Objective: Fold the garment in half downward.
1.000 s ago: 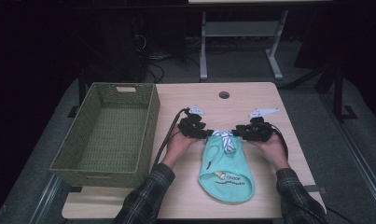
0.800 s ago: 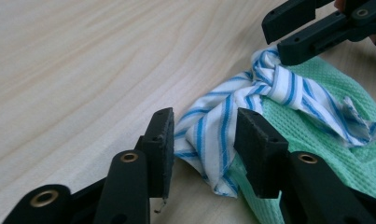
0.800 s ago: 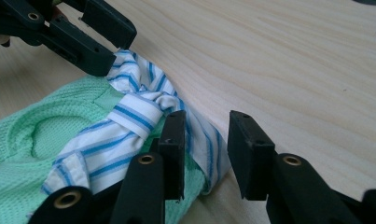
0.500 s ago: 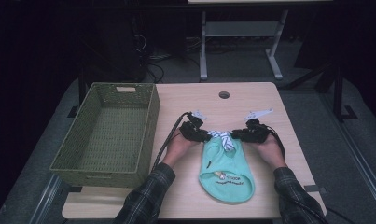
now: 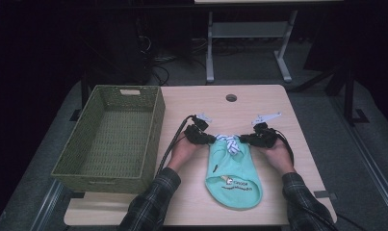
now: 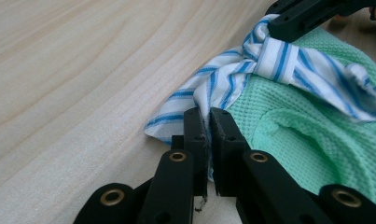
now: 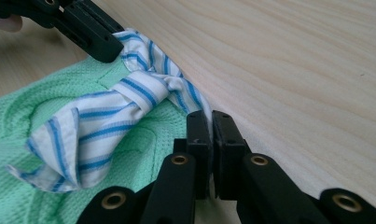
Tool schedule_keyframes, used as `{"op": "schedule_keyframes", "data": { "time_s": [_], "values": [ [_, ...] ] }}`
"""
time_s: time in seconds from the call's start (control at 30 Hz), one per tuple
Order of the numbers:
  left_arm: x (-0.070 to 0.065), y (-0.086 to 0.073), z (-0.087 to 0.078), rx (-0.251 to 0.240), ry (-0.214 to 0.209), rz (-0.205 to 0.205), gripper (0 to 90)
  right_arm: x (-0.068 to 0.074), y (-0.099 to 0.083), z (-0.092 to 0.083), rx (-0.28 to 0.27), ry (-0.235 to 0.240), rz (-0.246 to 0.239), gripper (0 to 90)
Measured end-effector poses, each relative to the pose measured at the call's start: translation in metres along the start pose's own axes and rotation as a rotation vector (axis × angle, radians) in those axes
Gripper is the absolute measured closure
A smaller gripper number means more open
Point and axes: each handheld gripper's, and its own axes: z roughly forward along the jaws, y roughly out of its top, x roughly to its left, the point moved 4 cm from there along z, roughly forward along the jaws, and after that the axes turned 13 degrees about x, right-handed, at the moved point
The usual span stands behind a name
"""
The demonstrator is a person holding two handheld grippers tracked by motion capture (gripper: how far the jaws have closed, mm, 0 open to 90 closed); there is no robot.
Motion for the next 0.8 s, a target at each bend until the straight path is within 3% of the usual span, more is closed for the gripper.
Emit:
{"op": "schedule_keyframes", "data": {
  "time_s": [0.2,0.3,0.8],
  "values": [
    [-0.002,0.004,-0.01,-0.024,0.011,-0.008,85.7,0.002,0.007,-0.012,-0.023,-0.015,-0.014,86.6],
    [-0.004,0.009,-0.02,-0.067,0.016,-0.006,85.7,0.004,0.011,-0.02,-0.047,-0.018,-0.01,86.6],
    [-0.018,0.025,-0.058,-0.16,0.101,0.083,85.6,0.014,0.025,-0.056,-0.141,-0.062,-0.065,86.6]
  ]
}}
